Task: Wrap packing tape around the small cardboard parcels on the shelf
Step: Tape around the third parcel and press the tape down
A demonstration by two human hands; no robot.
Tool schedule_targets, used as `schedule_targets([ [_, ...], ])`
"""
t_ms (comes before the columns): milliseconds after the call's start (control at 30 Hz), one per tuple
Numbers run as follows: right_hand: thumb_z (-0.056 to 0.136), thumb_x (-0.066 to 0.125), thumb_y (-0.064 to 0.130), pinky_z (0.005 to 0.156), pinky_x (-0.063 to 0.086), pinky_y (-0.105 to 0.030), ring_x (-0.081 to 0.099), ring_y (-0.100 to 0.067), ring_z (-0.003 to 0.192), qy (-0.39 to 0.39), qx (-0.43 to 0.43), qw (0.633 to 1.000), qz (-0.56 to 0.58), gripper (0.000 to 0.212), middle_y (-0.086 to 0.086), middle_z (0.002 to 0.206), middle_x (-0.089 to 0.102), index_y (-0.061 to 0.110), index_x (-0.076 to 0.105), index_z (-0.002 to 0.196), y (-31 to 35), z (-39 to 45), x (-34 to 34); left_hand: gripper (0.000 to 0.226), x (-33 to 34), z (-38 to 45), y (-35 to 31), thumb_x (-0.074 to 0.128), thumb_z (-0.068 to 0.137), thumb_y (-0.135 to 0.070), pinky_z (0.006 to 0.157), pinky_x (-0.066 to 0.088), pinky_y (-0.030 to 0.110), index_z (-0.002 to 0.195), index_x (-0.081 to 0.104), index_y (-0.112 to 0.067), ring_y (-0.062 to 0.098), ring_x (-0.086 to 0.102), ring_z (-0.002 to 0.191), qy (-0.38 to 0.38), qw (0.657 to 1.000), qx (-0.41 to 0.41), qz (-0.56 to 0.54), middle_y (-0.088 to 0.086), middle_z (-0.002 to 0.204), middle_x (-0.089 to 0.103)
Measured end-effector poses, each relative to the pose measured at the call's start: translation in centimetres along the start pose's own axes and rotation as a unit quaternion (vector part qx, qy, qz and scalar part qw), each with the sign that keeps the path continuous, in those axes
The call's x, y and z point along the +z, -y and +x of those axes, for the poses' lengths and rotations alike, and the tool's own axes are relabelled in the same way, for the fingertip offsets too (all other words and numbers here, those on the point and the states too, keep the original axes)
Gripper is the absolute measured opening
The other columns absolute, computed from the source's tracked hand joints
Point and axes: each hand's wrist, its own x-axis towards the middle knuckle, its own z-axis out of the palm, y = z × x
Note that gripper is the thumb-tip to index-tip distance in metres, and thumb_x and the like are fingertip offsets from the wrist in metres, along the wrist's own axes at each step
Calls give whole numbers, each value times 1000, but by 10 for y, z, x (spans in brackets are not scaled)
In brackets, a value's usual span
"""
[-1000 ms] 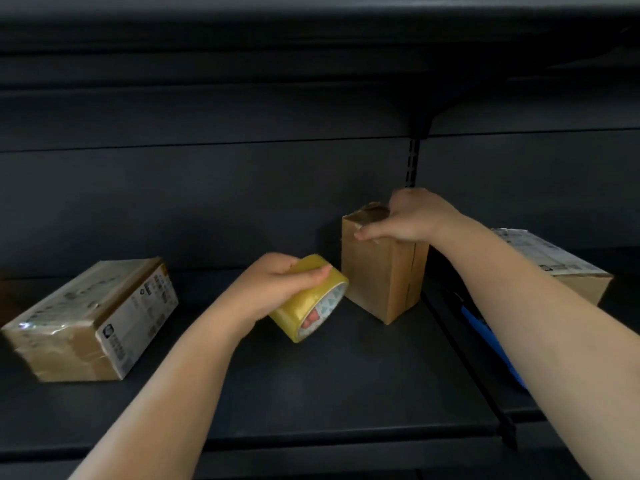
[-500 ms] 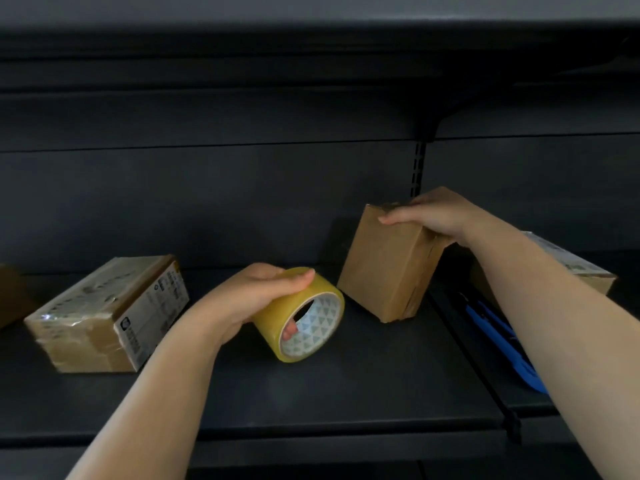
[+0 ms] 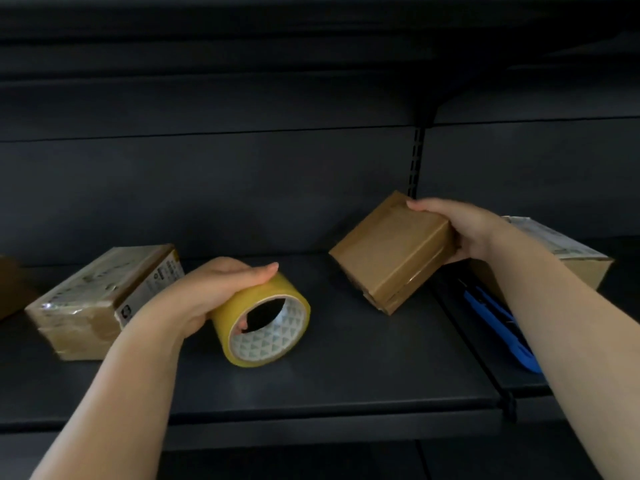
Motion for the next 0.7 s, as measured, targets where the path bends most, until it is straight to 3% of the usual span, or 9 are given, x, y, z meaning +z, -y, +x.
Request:
schedule_targets([
  [100, 71, 71, 49, 72, 51, -44, 55, -27, 96, 19, 13, 1000, 12, 61, -8, 108, 55, 23, 48, 120, -8, 0, 1, 68, 0, -1, -3, 73, 20, -77, 37, 43, 21, 51, 65, -17, 11, 50, 31, -17, 999, -6, 27, -1, 35, 50],
  [233, 72, 70, 49, 70, 50, -45, 54, -30, 95, 26, 49, 998, 10, 59, -10, 108, 55, 22, 47, 119, -20, 3, 1, 41, 4, 6, -9, 70, 68, -51, 41, 44, 20, 65, 65, -10, 11, 55, 37, -37, 993, -33, 105, -2, 39, 54],
  [433, 70, 72, 46, 66, 50, -46, 55, -34, 98, 36, 79, 995, 43, 69, -15, 115, 56, 18, 47, 128, -40, 9, 3, 38, 9, 13, -16, 69, 75, -46, 39, 43, 19, 69, 64, -9, 12, 55, 37, -32, 984, -64, 161, -3, 38, 55],
  [533, 66, 75, 46, 88, 49, -48, 52, -33, 112, 15, 55, 995, -76, 83, -15, 130, 52, 12, 45, 135, -30, 10, 0, 39, 9, 13, -18, 68, 76, -47, 42, 45, 20, 71, 66, -8, 14, 57, 41, -31, 981, -71, 178, -3, 40, 57],
  [600, 70, 76, 43, 95, 45, -40, 50, -29, 118, -16, -7, 981, -192, 71, -11, 132, 53, 12, 54, 129, -17, 7, 0, 40, 8, 11, -18, 67, 75, -48, 45, 45, 21, 75, 67, -7, 15, 58, 45, -33, 980, -75, 179, -1, 45, 58],
  [633, 74, 74, 41, 94, 44, -35, 50, -27, 119, -36, -59, 961, -266, 62, -9, 131, 54, 13, 57, 126, -10, 7, 2, 39, 7, 11, -17, 67, 75, -48, 46, 45, 22, 73, 66, -9, 14, 58, 45, -33, 981, -73, 178, -2, 44, 58],
  [700, 81, 70, 33, 95, 42, -31, 51, -24, 119, -78, -178, 888, -417, 48, -6, 132, 54, 19, 58, 126, -3, 3, 13, 39, 8, 9, -15, 67, 75, -49, 47, 44, 22, 69, 65, -10, 12, 57, 45, -33, 981, -67, 176, -3, 45, 58],
])
